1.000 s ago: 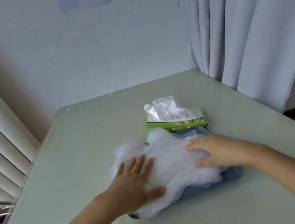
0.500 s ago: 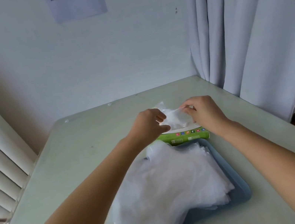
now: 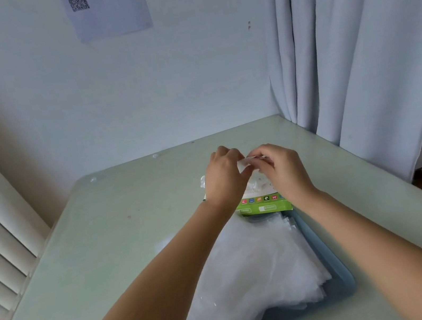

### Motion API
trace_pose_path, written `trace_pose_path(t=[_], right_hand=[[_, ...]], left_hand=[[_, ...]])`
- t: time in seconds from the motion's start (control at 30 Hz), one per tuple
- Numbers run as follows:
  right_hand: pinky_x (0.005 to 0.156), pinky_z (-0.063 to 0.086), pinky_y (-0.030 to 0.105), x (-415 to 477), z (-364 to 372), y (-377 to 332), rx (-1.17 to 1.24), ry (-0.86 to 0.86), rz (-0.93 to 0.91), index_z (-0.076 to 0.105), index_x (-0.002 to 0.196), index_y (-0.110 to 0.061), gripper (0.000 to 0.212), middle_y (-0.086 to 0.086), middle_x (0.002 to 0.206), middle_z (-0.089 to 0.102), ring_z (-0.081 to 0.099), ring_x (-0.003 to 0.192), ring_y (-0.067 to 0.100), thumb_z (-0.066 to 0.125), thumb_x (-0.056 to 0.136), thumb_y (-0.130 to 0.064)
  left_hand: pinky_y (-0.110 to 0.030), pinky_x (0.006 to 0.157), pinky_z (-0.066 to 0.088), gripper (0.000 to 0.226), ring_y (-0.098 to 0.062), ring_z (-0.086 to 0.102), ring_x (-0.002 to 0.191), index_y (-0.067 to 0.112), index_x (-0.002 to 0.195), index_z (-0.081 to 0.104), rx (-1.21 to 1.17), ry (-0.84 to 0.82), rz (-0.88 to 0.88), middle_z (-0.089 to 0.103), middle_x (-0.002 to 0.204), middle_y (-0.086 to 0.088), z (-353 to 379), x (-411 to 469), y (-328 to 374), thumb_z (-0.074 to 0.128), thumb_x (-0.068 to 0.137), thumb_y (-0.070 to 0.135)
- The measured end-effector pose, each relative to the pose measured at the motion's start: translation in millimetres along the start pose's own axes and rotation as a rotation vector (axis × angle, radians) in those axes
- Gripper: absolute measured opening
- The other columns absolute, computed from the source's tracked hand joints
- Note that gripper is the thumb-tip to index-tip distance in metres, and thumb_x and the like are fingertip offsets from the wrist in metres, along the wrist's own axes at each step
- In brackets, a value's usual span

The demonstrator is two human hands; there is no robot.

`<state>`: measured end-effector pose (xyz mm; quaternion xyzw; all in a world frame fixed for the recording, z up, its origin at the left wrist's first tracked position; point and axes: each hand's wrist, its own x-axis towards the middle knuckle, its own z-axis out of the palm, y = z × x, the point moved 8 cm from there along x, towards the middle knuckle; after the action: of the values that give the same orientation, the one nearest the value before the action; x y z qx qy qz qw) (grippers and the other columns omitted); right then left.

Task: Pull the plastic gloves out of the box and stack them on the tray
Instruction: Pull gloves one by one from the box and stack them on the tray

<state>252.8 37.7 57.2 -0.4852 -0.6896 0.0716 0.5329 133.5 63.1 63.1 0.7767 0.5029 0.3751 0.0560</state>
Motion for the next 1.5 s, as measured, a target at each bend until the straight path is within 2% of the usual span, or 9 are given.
trace_pose_path(t=[0.13, 0.23, 0.33, 0.47, 0.8, 0.9, 1.0, 1.13, 1.5], right_hand=[[0.083, 0.051, 0.021, -7, 11, 14, 0.055, -0.125, 0.162, 0.054, 0.118, -0.012, 0.033, -0.003, 0.11, 0.063, 0.067, 0.097, 0.016, 0.068, 0.088, -0.017], [0.1, 0.038, 0.026, -23, 30, 41, -0.147, -0.489, 0.346, 0.036, 0.143, -0.019, 0.079, -0.001, 0.136, 0.05, 0.05, 0.126, 0.018, 0.078, 0.077, -0.031], [0.105, 0.032, 0.031, -38, 42, 57, -0.305, -0.726, 0.334, 0.036, 0.144, -0.024, 0.073, 0.0, 0.14, 0.045, 0.04, 0.132, 0.022, 0.071, 0.082, -0.04], [0.108, 0.028, 0.04, -34, 44, 70, -0.526, -0.746, 0.256, 0.045, 0.132, -0.013, 0.053, 0.009, 0.141, 0.04, 0.035, 0.132, 0.026, 0.06, 0.09, -0.043], [0.115, 0.019, 0.028, -26, 33, 90, -0.354, -0.748, 0.425, 0.011, 0.153, -0.025, 0.106, 0.007, 0.159, 0.017, 0.019, 0.145, 0.02, 0.08, 0.073, -0.038], [0.116, 0.019, 0.029, -16, 22, 66, -0.142, -0.636, 0.46, 0.013, 0.153, -0.024, 0.12, -0.005, 0.158, 0.017, 0.017, 0.145, 0.013, 0.085, 0.06, -0.05], [0.113, 0.02, 0.026, -8, 13, 28, 0.412, -0.508, 0.494, 0.024, 0.15, -0.022, 0.139, -0.011, 0.151, 0.029, 0.025, 0.14, 0.005, 0.082, 0.035, -0.073], [0.115, 0.021, 0.029, -23, 23, -20, 0.795, -0.647, 0.487, 0.04, 0.134, -0.024, 0.119, -0.009, 0.136, 0.052, 0.043, 0.13, 0.004, 0.083, 0.034, -0.071], [0.105, 0.041, 0.025, -27, 9, -75, 1.08, -0.428, 0.45, 0.056, 0.125, -0.015, 0.104, 0.001, 0.128, 0.063, 0.056, 0.122, 0.015, 0.095, 0.033, -0.045]], left_hand=[[-0.026, 0.061, 0.04, 0.016, -0.024, 0.059, 0.075, 0.005, 0.085, 0.065, -0.127, -0.015, -0.142, 0.063, 0.089, -0.009, 3, 3, -11, 0.064, 0.088, 0.02], [-0.014, 0.052, 0.033, 0.015, -0.015, 0.051, 0.06, 0.003, 0.081, 0.065, -0.292, -0.005, -0.246, 0.065, 0.082, -0.008, 3, 4, -19, 0.066, 0.087, 0.017], [-0.015, 0.059, 0.039, 0.014, -0.014, 0.056, 0.068, 0.003, 0.08, 0.068, -0.354, -0.022, -0.231, 0.068, 0.08, -0.006, 0, 4, -17, 0.07, 0.084, 0.017], [-0.014, 0.066, 0.045, 0.014, -0.002, 0.059, 0.066, 0.015, 0.068, 0.066, -0.433, 0.008, -0.211, 0.067, 0.072, 0.007, -21, 7, -19, 0.076, 0.078, 0.014], [-0.02, 0.076, 0.043, 0.027, -0.006, 0.061, 0.08, 0.016, 0.067, 0.059, -0.385, 0.177, -0.135, 0.07, 0.085, 0.008, -112, 23, -16, 0.079, 0.076, 0.032], [-0.022, 0.08, 0.045, 0.026, -0.006, 0.063, 0.091, 0.012, 0.077, 0.063, -0.317, 0.098, -0.047, 0.072, 0.095, 0.007, -124, 25, -3, 0.074, 0.08, 0.035], [-0.023, 0.075, 0.044, 0.027, -0.006, 0.062, 0.079, 0.009, 0.086, 0.069, -0.441, 0.01, -0.024, 0.072, 0.089, 0.002, -129, 24, 7, 0.069, 0.085, 0.035], [-0.024, 0.08, 0.053, 0.032, -0.015, 0.069, 0.084, -0.005, 0.097, 0.066, -0.726, -0.135, -0.038, 0.075, 0.091, -0.004, -128, 14, 23, 0.055, 0.096, 0.026], [-0.027, 0.072, 0.052, 0.033, -0.016, 0.056, 0.07, 0.002, 0.089, 0.057, -1.054, -0.318, -0.115, 0.06, 0.07, 0.0, -145, -26, 13, 0.053, 0.086, 0.035]])
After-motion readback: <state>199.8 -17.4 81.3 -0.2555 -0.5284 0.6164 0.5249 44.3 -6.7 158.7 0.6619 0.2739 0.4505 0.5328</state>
